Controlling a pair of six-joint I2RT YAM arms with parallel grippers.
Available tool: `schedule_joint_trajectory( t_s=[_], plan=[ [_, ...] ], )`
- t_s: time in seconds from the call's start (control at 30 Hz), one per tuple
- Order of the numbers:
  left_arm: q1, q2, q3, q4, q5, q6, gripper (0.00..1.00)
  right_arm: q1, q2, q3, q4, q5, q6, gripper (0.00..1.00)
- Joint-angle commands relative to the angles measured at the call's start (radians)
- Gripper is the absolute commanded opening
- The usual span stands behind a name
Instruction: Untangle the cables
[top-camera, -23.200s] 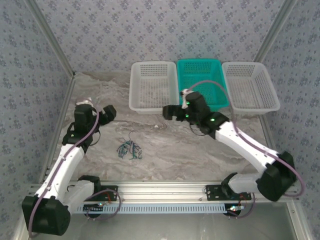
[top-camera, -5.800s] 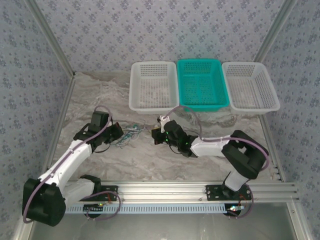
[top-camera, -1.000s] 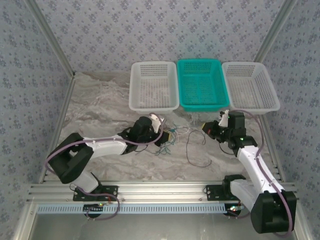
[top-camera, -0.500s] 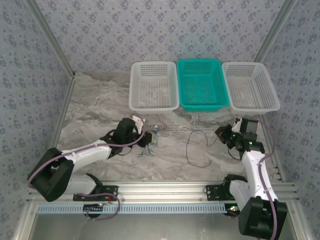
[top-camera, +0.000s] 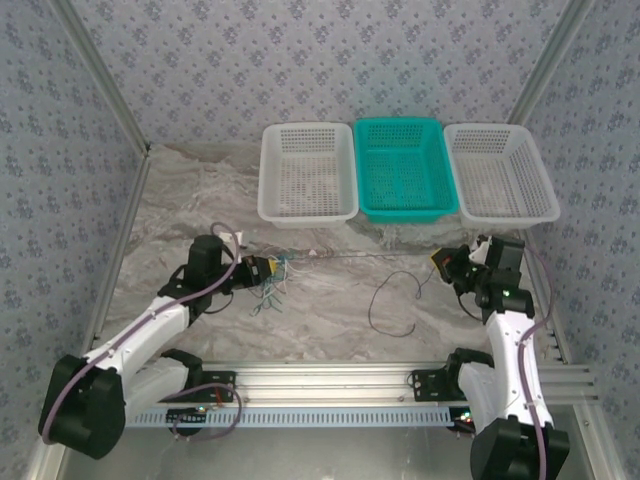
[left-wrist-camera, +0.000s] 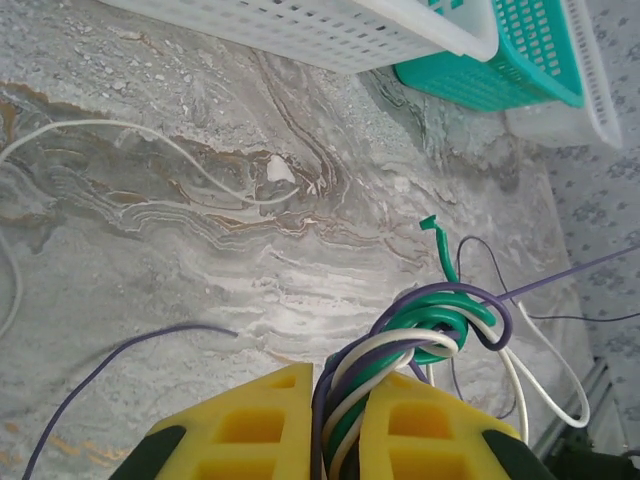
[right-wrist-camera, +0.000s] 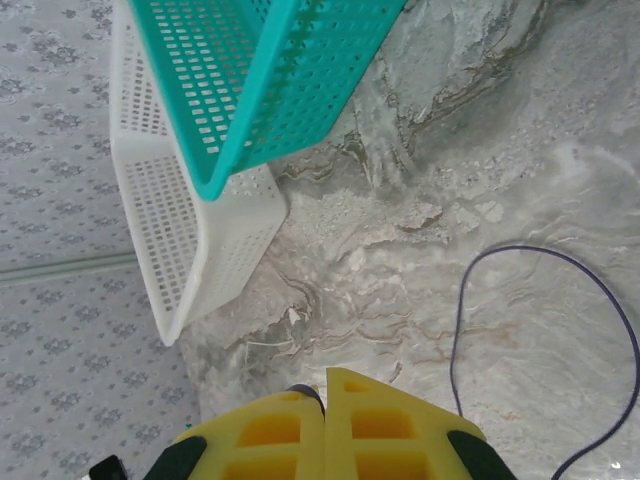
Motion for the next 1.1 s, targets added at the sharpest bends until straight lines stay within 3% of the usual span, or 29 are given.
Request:
schedule_joint_trajectory(
  t_s=[0.0, 0.13, 0.2, 0.27, 0.4, 0.53, 0.6, 0.67, 0.83, 0.97, 1.07],
  plan=[
    [0.212, -0.006, -0.068, -0.263, -0.476, -0.069, 0.0, -0.118, -0.011, 0.094, 0.149, 0.594, 0.065, 0.0],
    [0.226, -0.002, -0.066, -0.245, -0.438, -0.061, 0.02, -0.078, 0.002, 0.121, 0.221, 0.523, 0.038, 0.0],
    [0.225, 0.008, -0.08, -0.165, -0.323, -0.027, 0.06, -0.019, 0.037, 0.142, 0.297, 0.41, 0.006, 0.0],
    [0.214, 0.028, -0.088, -0.078, -0.216, -0.007, 0.08, 0.105, 0.087, 0.183, 0.33, 0.37, -0.058, 0.0],
    [0.178, 0.084, -0.036, -0.142, -0.284, -0.004, 0.14, 0.337, 0.136, 0.259, 0.3, 0.49, -0.203, 0.0],
    [0.157, 0.148, 0.001, -0.143, -0.289, -0.009, 0.21, 0.375, 0.18, 0.311, 0.318, 0.422, -0.189, 0.0],
    [0.127, 0.172, 0.027, -0.148, -0.305, 0.008, 0.31, 0.387, 0.196, 0.356, 0.313, 0.385, -0.187, 0.0],
    [0.088, 0.181, 0.055, -0.158, -0.335, 0.025, 0.5, 0.413, 0.209, 0.419, 0.3, 0.359, -0.204, 0.0],
    [0.04, 0.116, 0.111, -0.22, -0.439, 0.053, 0.86, 0.482, 0.26, 0.63, 0.245, 0.327, -0.253, 0.0],
    [0.036, -0.003, 0.163, -0.307, -0.485, 0.1, 0.98, 0.536, 0.33, 0.808, 0.254, 0.311, -0.257, 0.0],
    [0.03, -0.09, 0.209, -0.37, -0.483, 0.133, 0.99, 0.573, 0.411, 0.957, 0.278, 0.32, -0.264, 0.0]
  ],
)
